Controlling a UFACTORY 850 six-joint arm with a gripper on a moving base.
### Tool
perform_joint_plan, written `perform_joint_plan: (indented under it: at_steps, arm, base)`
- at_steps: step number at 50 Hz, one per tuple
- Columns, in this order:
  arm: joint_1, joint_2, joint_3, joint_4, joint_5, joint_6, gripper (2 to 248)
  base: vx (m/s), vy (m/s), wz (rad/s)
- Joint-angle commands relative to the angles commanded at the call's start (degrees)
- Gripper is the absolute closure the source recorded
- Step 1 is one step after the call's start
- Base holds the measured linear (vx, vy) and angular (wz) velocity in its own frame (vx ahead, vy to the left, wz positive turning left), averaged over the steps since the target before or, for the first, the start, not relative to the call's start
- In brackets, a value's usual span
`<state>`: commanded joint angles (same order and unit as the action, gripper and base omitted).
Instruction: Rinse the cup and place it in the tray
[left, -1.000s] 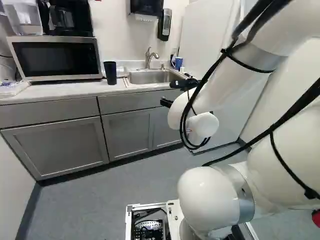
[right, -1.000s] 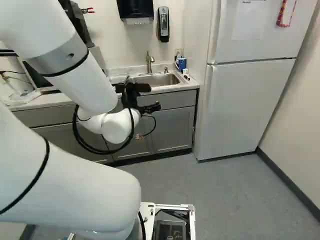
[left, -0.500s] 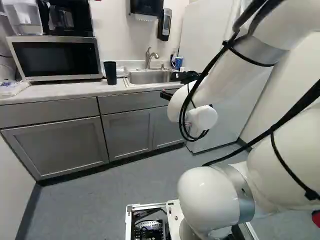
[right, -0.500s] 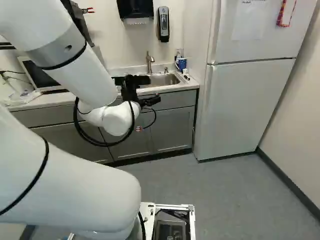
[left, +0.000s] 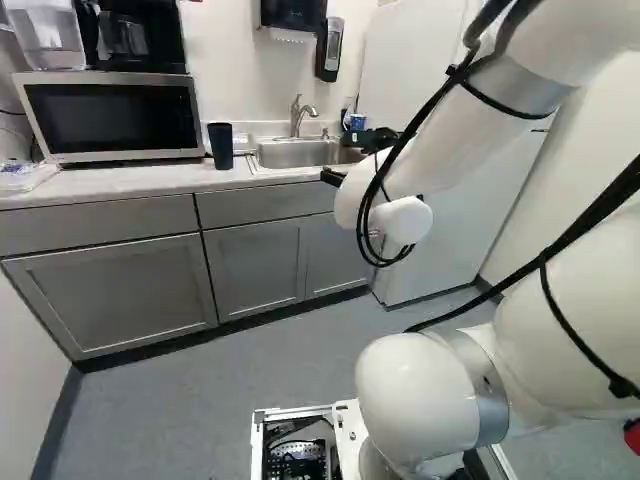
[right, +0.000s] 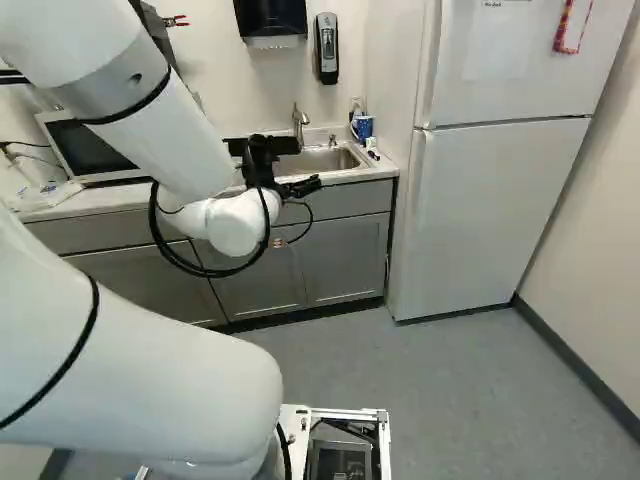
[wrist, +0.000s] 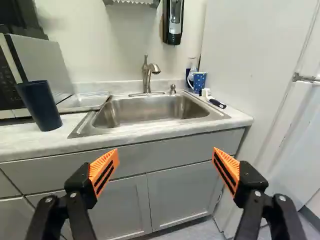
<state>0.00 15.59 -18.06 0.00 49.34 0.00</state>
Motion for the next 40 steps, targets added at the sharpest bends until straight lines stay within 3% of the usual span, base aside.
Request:
perform_joint_plan:
  at_steps: [40]
  arm:
    - [0.0,-1.2,-6.3,0.0,-4.8,0.0,3]
  base:
    - [0.0,0.0,0.0]
